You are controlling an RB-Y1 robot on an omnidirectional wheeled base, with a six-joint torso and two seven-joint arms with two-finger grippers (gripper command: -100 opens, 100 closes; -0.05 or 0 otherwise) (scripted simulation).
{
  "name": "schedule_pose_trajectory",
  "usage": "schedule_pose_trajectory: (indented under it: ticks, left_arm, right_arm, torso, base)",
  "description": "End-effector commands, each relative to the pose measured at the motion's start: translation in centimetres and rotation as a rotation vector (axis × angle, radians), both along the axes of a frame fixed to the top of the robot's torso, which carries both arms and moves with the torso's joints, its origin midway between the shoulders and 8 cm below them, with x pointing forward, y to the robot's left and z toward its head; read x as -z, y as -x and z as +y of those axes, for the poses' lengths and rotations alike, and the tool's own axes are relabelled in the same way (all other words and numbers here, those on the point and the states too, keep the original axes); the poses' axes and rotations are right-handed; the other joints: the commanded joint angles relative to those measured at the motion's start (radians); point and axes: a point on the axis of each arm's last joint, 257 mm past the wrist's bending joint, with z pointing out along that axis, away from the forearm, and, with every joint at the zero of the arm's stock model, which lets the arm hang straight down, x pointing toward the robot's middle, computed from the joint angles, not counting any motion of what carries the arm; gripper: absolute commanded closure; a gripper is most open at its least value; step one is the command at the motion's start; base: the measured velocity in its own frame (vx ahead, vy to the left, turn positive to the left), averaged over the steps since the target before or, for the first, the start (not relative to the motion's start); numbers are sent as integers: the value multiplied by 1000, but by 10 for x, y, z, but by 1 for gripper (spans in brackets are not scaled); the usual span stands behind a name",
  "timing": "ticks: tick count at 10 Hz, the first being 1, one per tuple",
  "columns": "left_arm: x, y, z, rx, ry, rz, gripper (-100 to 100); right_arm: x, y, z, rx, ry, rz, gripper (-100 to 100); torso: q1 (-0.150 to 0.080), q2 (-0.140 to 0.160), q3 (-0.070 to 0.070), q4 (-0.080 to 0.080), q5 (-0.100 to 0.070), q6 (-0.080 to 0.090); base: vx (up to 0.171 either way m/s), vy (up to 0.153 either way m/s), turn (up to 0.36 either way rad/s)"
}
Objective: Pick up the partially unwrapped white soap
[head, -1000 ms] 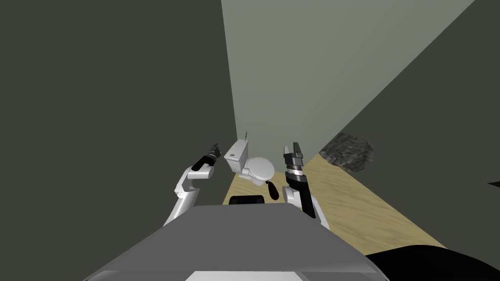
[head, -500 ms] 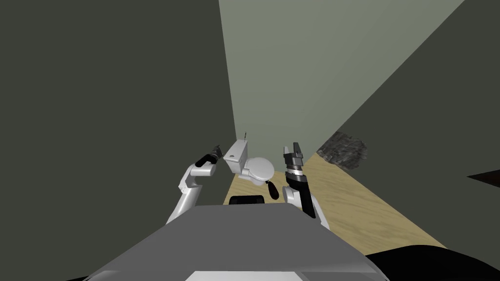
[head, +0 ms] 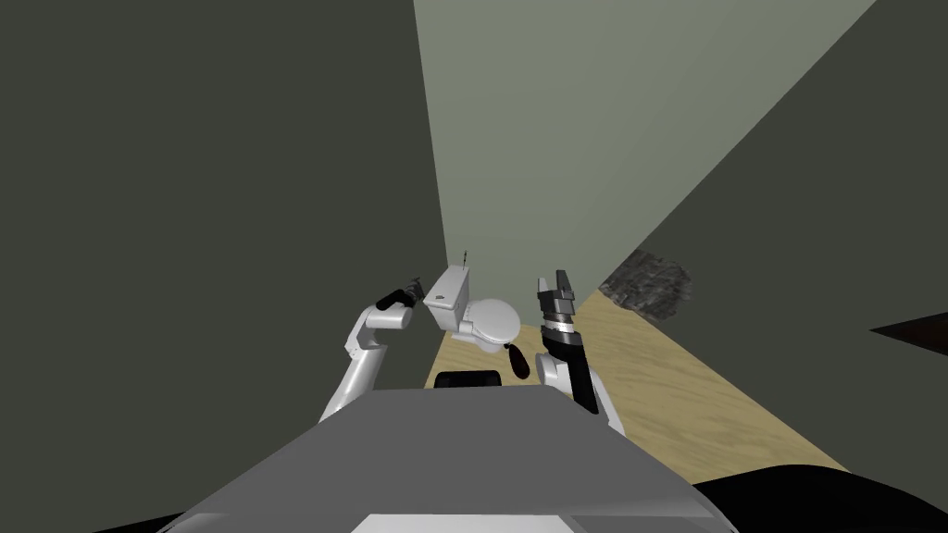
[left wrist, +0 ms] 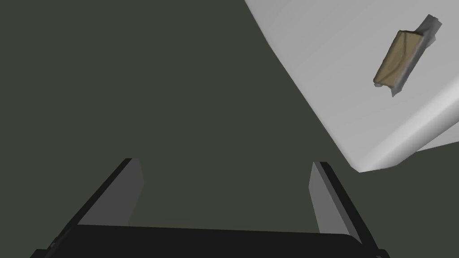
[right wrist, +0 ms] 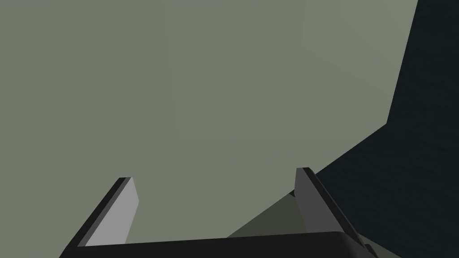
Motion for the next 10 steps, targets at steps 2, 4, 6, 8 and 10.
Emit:
schedule_pose_trajectory:
  ticks: [2,4,6,8,10]
  left_arm:
    - [13,4,-2,-4,15,58,-100]
    - [23,4,-11,1,40,110,-100]
    - [31,4,-20,8,63,157,-100]
    - [39,9,-19,2,63,192,-100]
    - [49,12,-29,10,83,253,-100]
  right_arm:
    - [0,0,0,0,0,0,0]
    - [0,0,0,0,0,0,0]
    - [0,0,0,0,0,0,0]
    - [0,0,0,0,0,0,0]
    - [0,0,0,0,0,0,0]
  torso:
    - [0,0,0,0,0,0]
    - [0,0,0,0,0,0]
    - [0,0,0,0,0,0]
    - [0,0,0,0,0,0]
    - [-1,-1,0,0,0,0]
  base:
    - [25,23,-26]
    - [37,37,-43]
    - [22,22,-9]
    - [27,20,-17]
    - [44,23,-22]
